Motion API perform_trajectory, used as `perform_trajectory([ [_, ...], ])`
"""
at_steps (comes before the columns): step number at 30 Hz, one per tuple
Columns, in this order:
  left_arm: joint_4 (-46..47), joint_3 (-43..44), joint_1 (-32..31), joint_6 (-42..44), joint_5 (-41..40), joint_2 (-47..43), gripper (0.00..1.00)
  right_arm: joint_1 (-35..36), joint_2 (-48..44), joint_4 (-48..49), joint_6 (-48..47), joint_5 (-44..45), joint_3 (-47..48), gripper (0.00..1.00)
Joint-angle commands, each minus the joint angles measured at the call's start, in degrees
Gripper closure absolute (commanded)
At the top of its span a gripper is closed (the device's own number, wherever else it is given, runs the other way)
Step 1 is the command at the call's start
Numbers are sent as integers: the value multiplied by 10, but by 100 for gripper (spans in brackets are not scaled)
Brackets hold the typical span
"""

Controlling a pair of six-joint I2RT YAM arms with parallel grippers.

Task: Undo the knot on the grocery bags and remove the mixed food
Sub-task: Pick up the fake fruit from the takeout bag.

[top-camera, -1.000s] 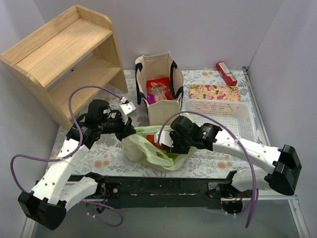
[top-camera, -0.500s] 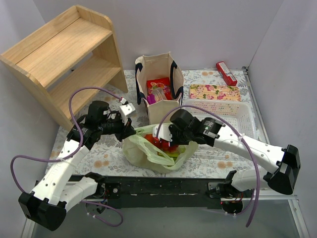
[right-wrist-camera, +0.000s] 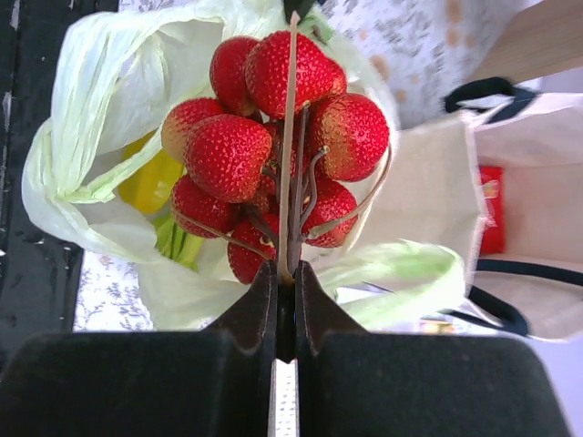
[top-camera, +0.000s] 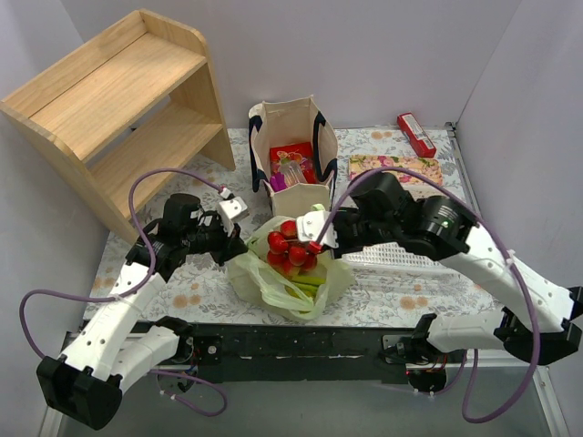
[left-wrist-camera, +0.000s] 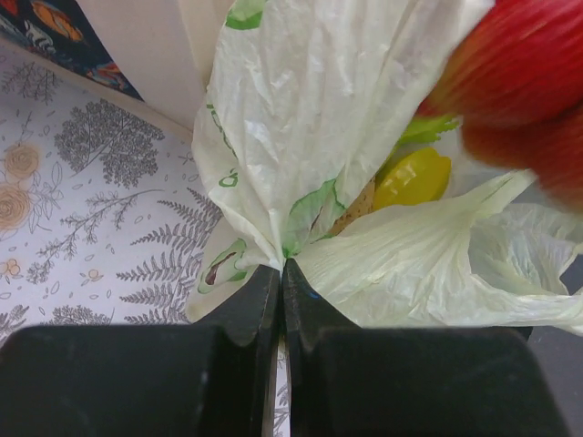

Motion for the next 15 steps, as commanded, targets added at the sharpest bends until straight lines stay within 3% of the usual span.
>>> perform_trajectory([
  [1,15,-10,10,-5,-2,-12,100,2,-64,-14,-78,-14,56,99],
  [5,18,-8,11,-10,0,-4,100,2,-122,36,-157,8,1,99],
  [8,18,-4,11,-10,11,5,100,1,-134,162,-71,54,-11,99],
  [12,23,-2,11,-8,9,16,100,-50,-79,211,41,20,78,99],
  [15,27,-3,12,5,-11,20,100,-68,-85,279,49,126,54,99],
])
